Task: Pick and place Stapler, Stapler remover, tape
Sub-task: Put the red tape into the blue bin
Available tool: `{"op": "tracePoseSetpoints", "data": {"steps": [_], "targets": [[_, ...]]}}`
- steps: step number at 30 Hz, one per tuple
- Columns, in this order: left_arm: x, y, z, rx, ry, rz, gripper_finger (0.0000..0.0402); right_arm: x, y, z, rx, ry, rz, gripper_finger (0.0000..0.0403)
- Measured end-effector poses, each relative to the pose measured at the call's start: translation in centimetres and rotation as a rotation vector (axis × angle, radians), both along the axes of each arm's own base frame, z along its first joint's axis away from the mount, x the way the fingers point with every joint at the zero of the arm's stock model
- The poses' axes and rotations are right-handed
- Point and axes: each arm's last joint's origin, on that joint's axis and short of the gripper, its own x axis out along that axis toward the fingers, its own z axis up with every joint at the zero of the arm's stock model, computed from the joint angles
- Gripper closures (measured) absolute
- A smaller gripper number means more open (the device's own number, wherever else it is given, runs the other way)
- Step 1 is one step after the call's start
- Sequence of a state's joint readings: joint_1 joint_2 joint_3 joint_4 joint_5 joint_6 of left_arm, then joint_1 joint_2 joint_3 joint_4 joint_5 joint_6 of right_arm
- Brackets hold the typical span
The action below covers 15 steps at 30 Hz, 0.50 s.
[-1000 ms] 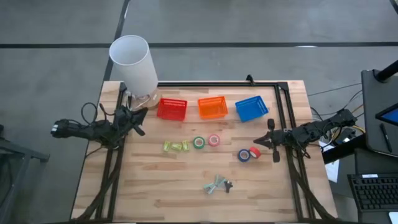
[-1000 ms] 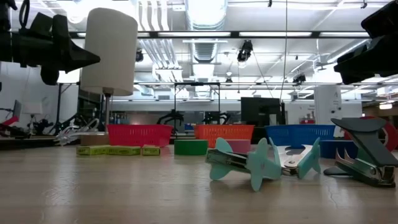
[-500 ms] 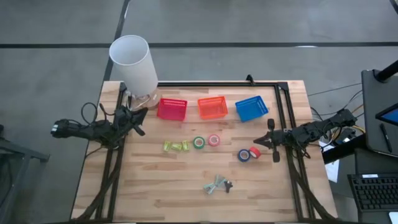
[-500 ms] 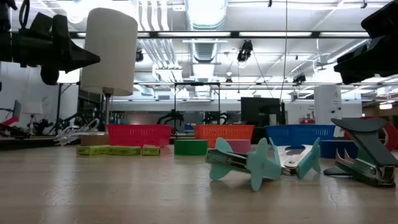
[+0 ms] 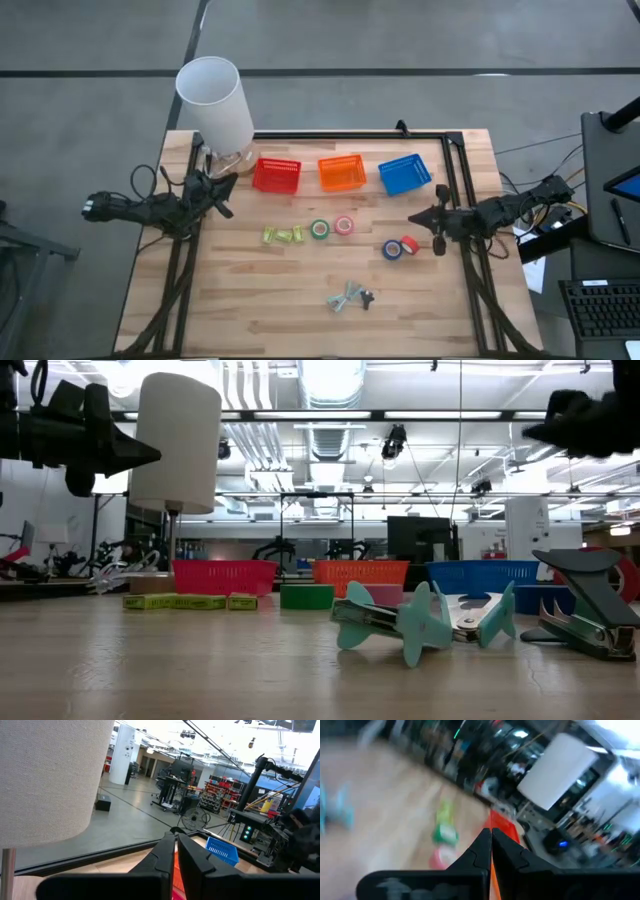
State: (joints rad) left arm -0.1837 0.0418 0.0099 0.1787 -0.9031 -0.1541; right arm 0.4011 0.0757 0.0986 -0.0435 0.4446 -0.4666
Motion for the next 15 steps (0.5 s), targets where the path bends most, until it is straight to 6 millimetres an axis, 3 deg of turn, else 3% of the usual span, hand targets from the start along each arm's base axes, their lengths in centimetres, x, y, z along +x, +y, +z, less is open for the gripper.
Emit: {"op": "tracePoseSetpoints", "data": {"steps": [7,15], "targets": [[0.0,0.0,0.0,0.0,0.0,0.0,0.0378,-0.1,0.0,1.4,0.486,-0.156,0.021,0.0394],[0.0,0.0,0.0,0.0,0.0,0.0,0.0378,-0.1,0.0,1.7,0.765,-0.186,0.046,0.0394]]}}
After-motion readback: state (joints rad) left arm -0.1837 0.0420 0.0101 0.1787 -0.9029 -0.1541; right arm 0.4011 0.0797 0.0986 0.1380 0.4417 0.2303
